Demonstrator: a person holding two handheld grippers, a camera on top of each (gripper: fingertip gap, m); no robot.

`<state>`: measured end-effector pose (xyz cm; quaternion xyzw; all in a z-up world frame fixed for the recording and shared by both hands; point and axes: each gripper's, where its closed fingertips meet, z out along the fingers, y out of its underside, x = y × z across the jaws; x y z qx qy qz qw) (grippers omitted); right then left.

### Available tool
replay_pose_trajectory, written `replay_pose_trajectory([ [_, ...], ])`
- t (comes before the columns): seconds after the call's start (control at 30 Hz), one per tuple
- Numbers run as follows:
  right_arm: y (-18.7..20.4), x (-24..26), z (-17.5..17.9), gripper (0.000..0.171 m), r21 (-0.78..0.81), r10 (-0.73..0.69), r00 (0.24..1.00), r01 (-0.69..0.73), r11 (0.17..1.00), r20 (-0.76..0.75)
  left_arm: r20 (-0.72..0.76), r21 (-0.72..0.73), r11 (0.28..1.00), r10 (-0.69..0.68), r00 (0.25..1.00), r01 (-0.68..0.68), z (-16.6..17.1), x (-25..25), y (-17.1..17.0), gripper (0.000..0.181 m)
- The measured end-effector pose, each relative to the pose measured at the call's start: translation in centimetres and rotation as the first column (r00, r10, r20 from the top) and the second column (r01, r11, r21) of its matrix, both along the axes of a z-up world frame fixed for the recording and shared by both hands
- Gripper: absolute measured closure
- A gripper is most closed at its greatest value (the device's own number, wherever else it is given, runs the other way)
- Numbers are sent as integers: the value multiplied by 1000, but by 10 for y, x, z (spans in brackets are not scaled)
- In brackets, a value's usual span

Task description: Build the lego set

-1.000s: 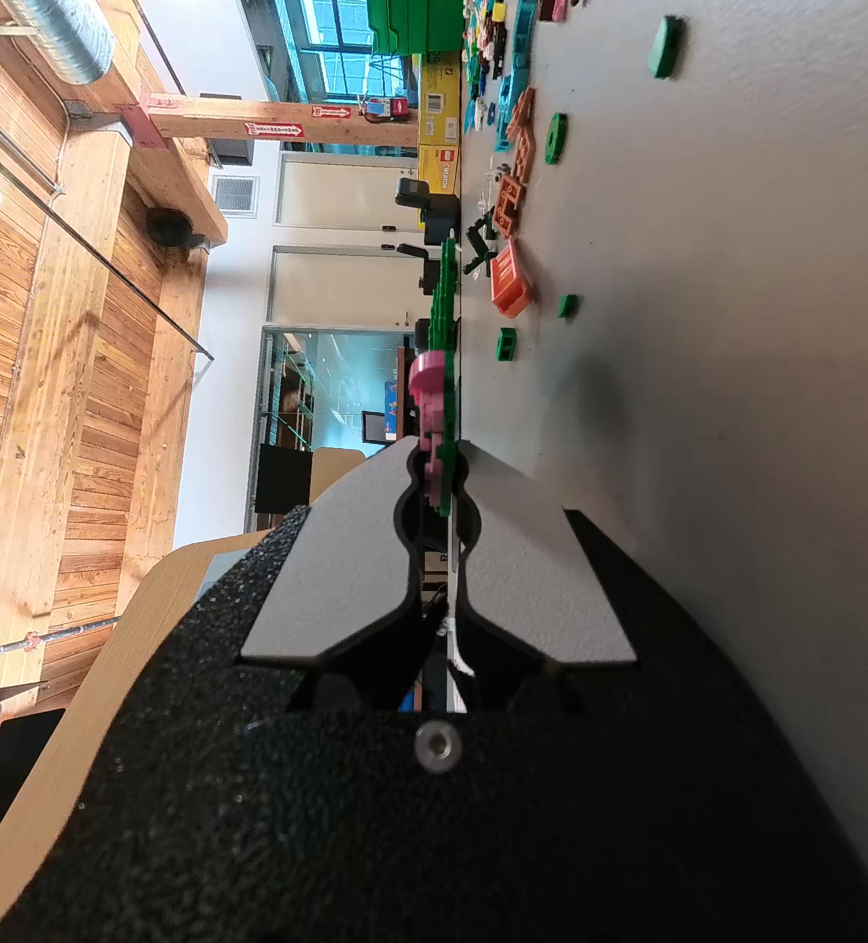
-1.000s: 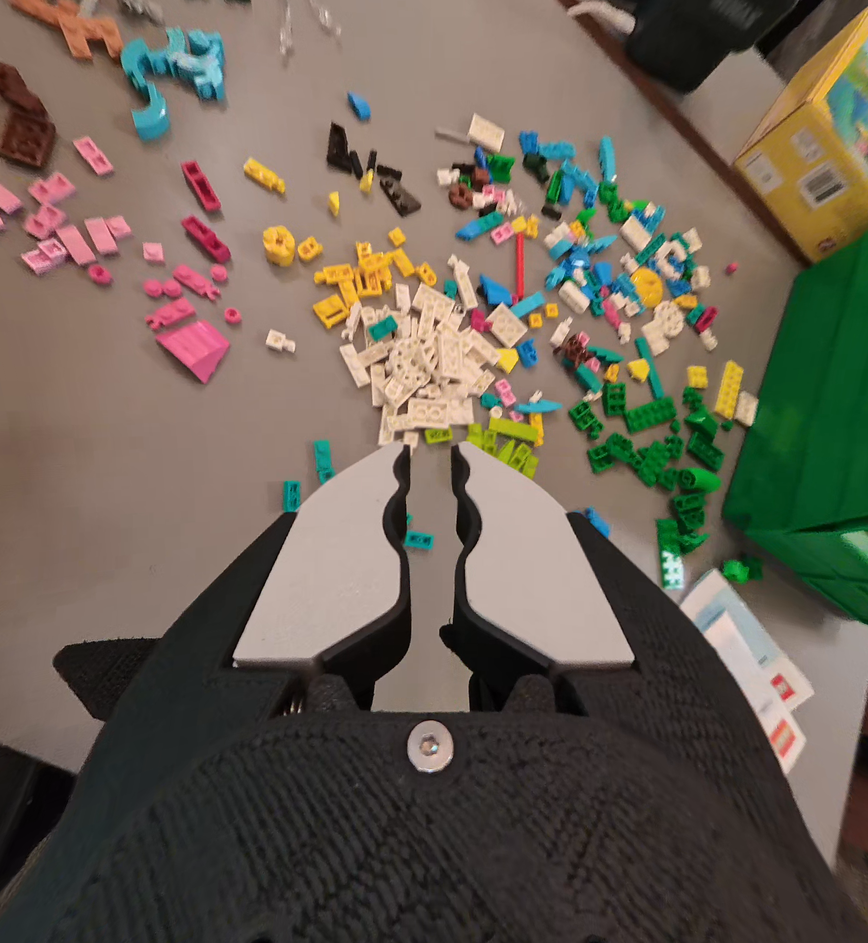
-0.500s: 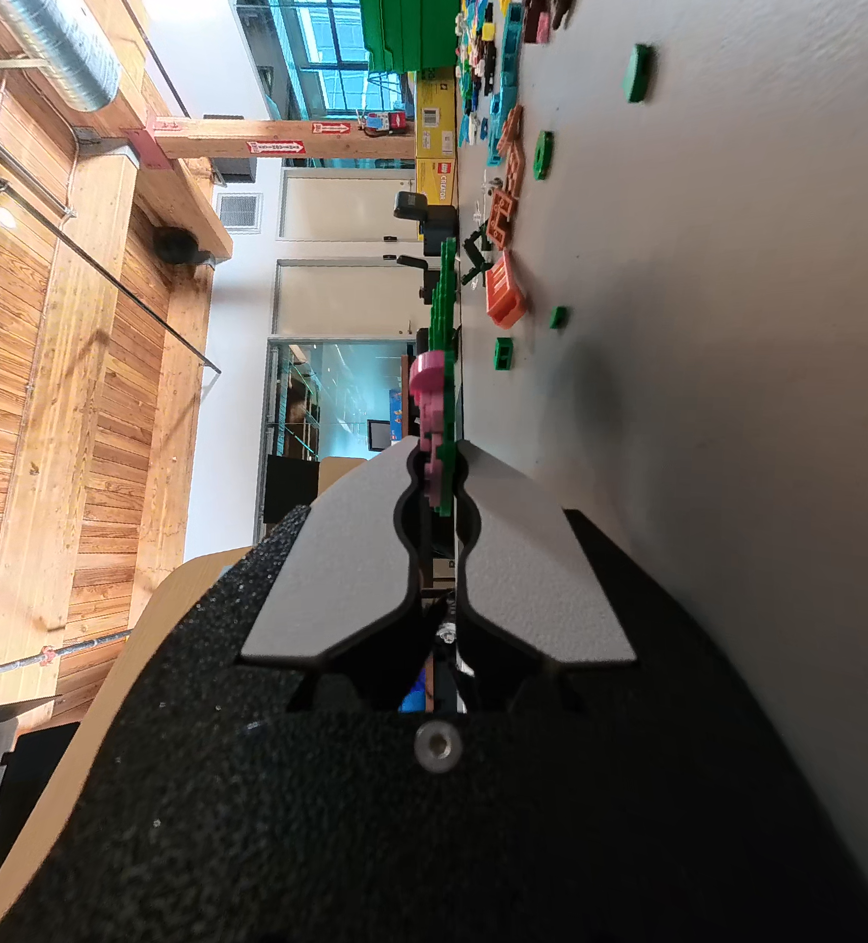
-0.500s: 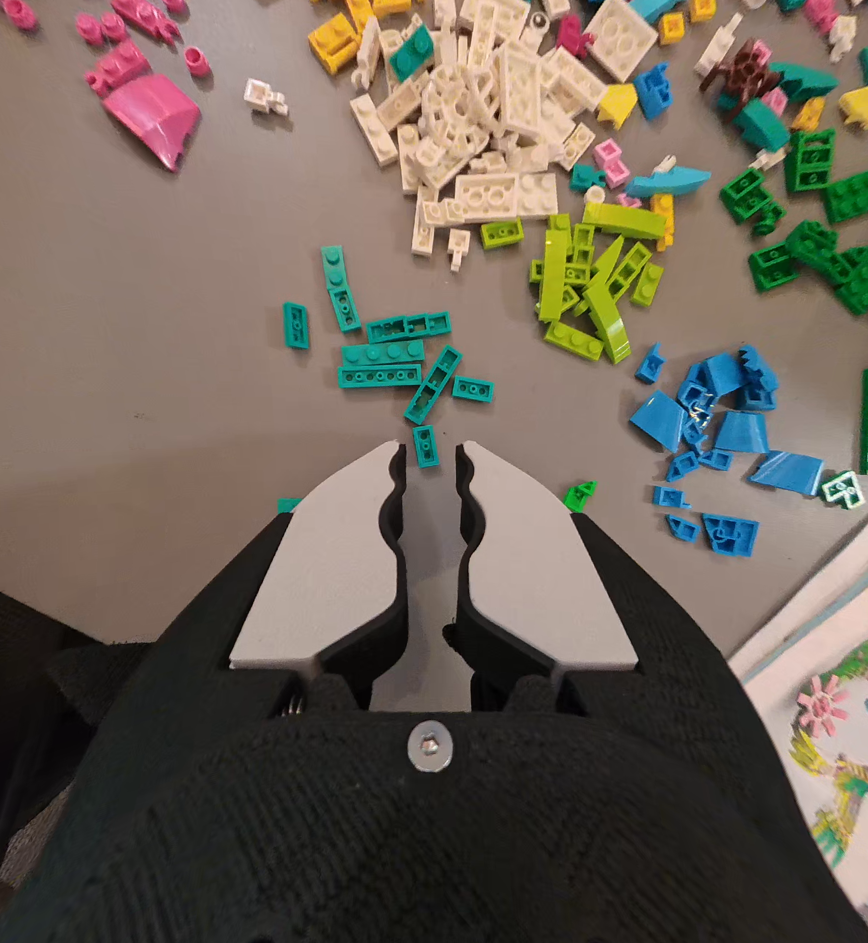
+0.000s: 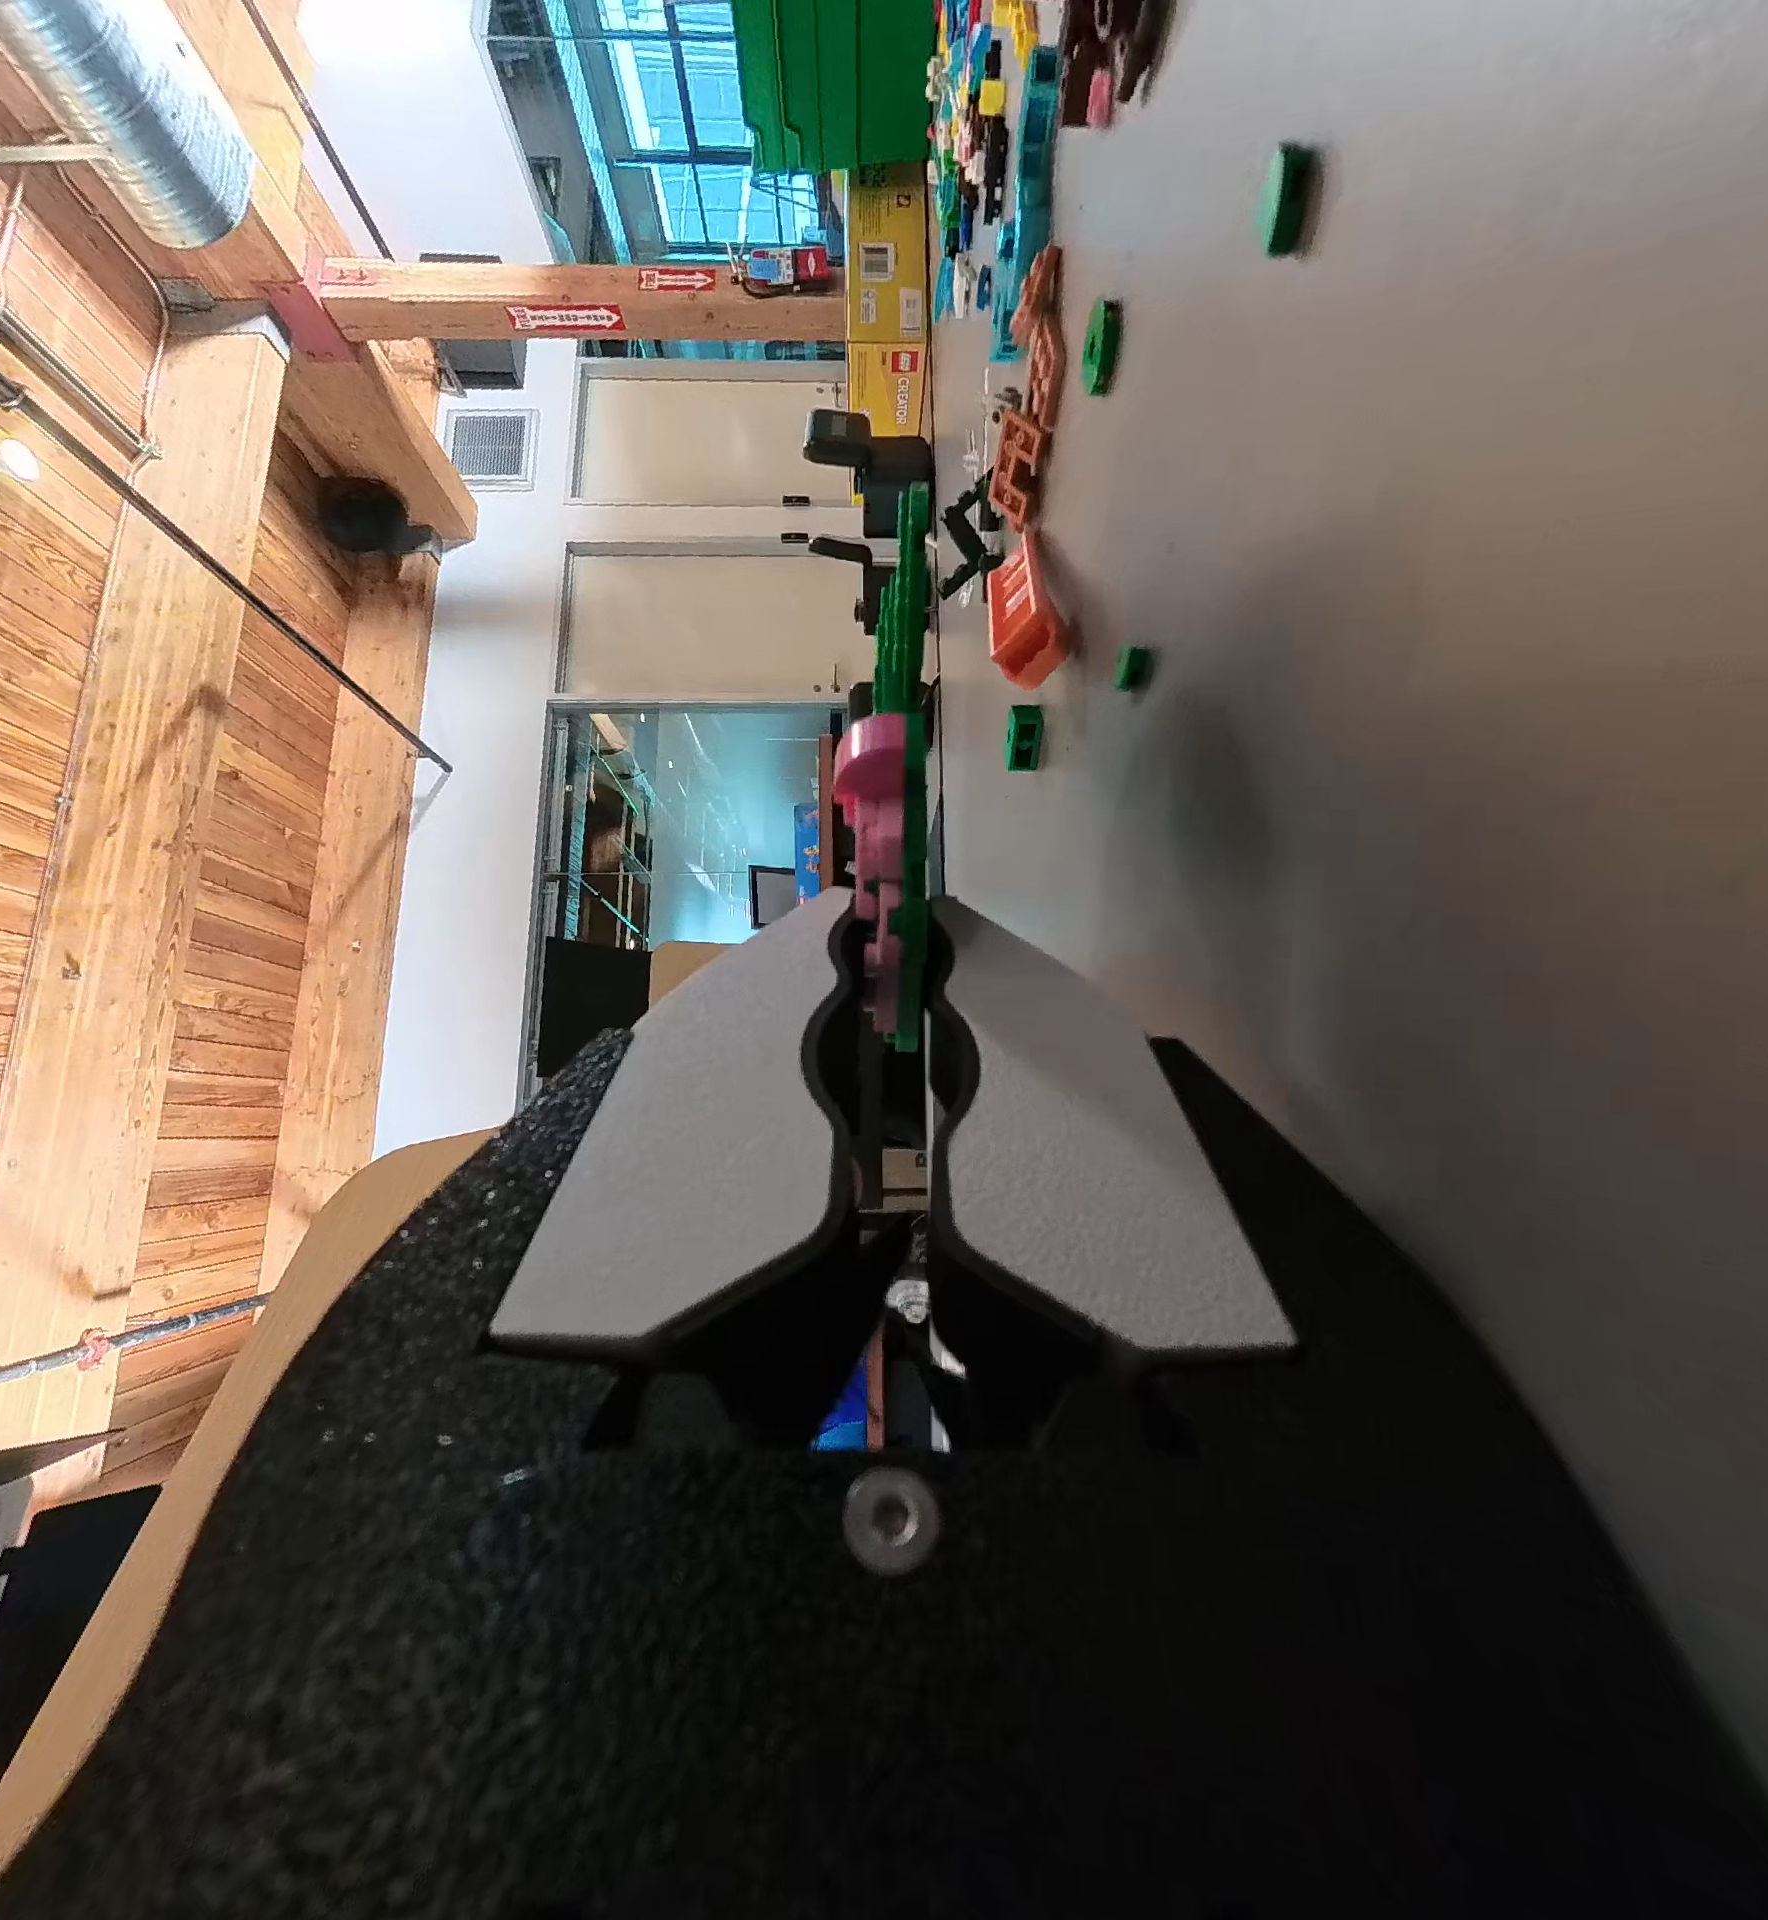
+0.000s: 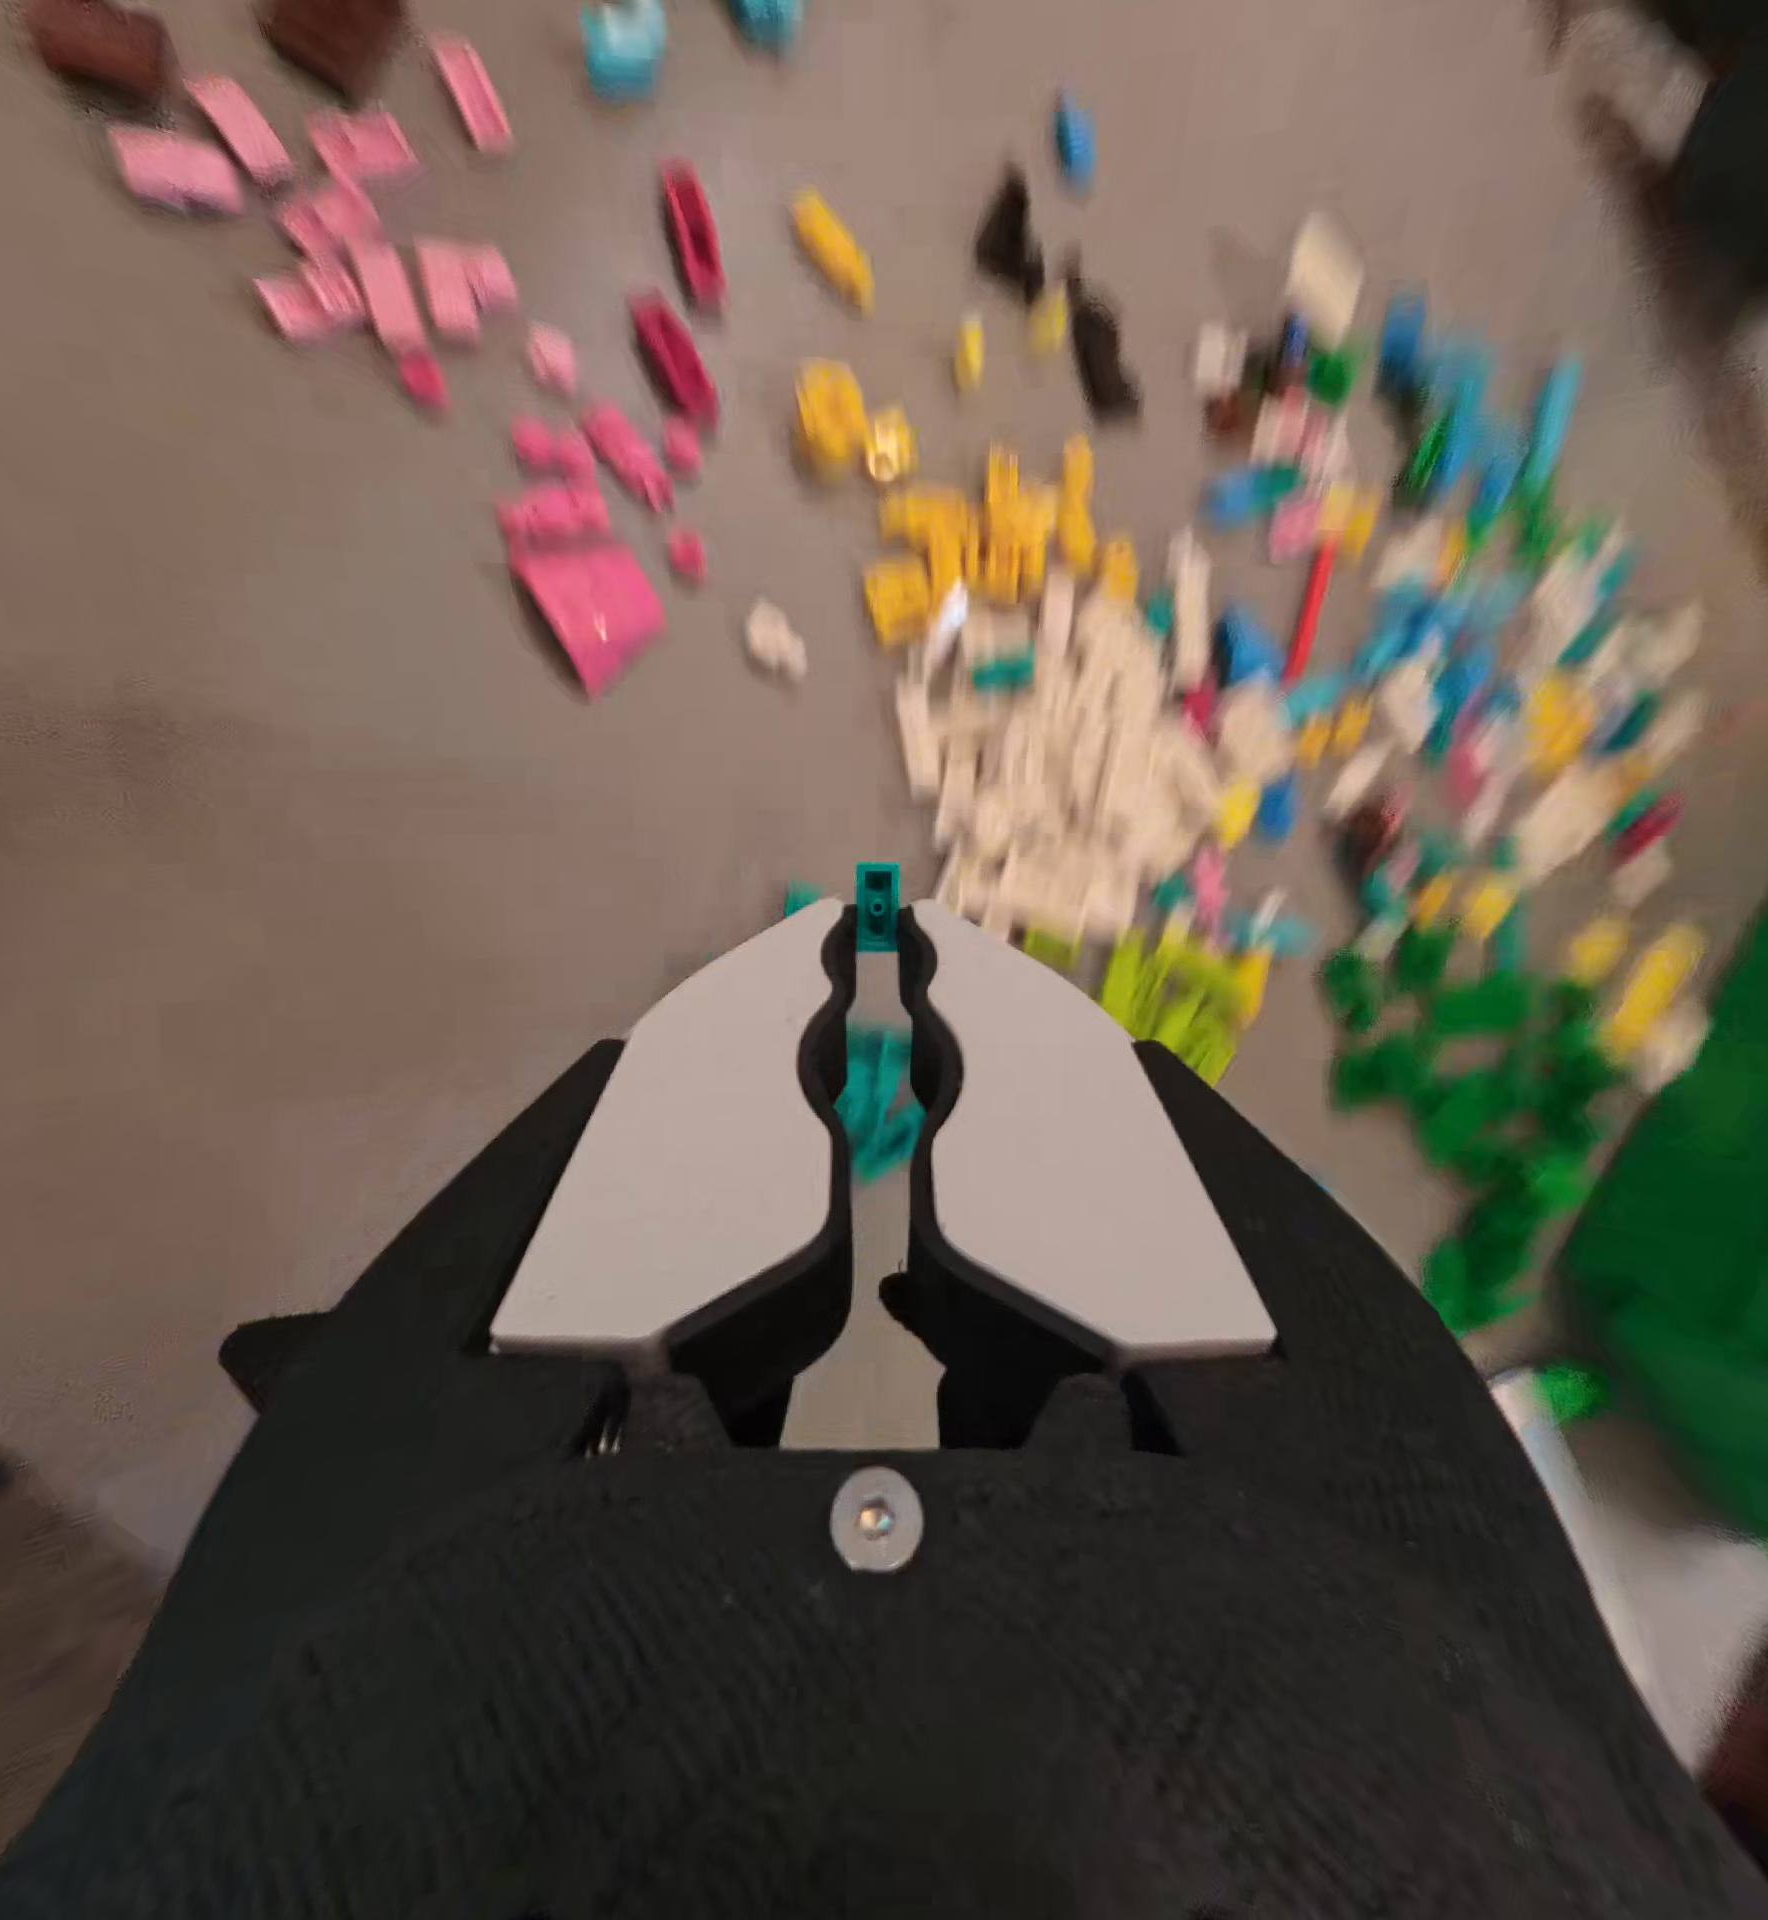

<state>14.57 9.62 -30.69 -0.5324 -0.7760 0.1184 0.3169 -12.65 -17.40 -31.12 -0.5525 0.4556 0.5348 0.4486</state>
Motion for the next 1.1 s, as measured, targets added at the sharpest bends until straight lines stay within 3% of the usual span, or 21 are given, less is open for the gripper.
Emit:
replay_pose_trajectory([
  [0.03, -12, -21, 9, 165, 114, 79, 996, -75, 991, -30, 5, 1, 1000, -3, 1000, 3, 0, 1, 0, 173],
  [0.13, -65, -91, 32, 166, 481, 354, 933, -286, 829, -56, 12, 11, 1000, -22, 1000, 22, 3, 6, -1, 173],
  [0.27, -154, -168, 48, 165, 798, 663, 747, -422, 430, 38, 11, 5, 998, -63, 998, 63, 2, 15, -2, 173],
  [0.4, -212, -213, 55, 166, 912, 803, 565, -405, 69, 190, -18, -25, 994, -104, 994, 103, -3, 24, -4, 173],
  [0.5, -229, -232, 44, 165, 886, 773, 470, -388, -253, 427, -16, -30, 992, -121, 993, 121, -4, 27, -4, 173],
  [0.57, -235, -236, 31, 165, 814, 720, 400, -403, -418, 567, -22, -27, 992, -127, 992, 126, -3, 28, -5, 173],
  [0.7, -245, -240, 22, 165, 718, 654, 307, -395, -573, 691, -21, -27, 990, -136, 991, 135, -3, 31, -5, 173],
  [0.9, -252, -241, 11, 166, 595, 544, 241, -346, -725, 804, -11, -24, 990, -140, 990, 140, -2, 32, -5, 173],
  [1.1, -257, -237, 1, 165, 518, 483, 187, -331, -789, 856, -11, -30, 989, -144, 989, 144, -3, 33, -6, 173],
])
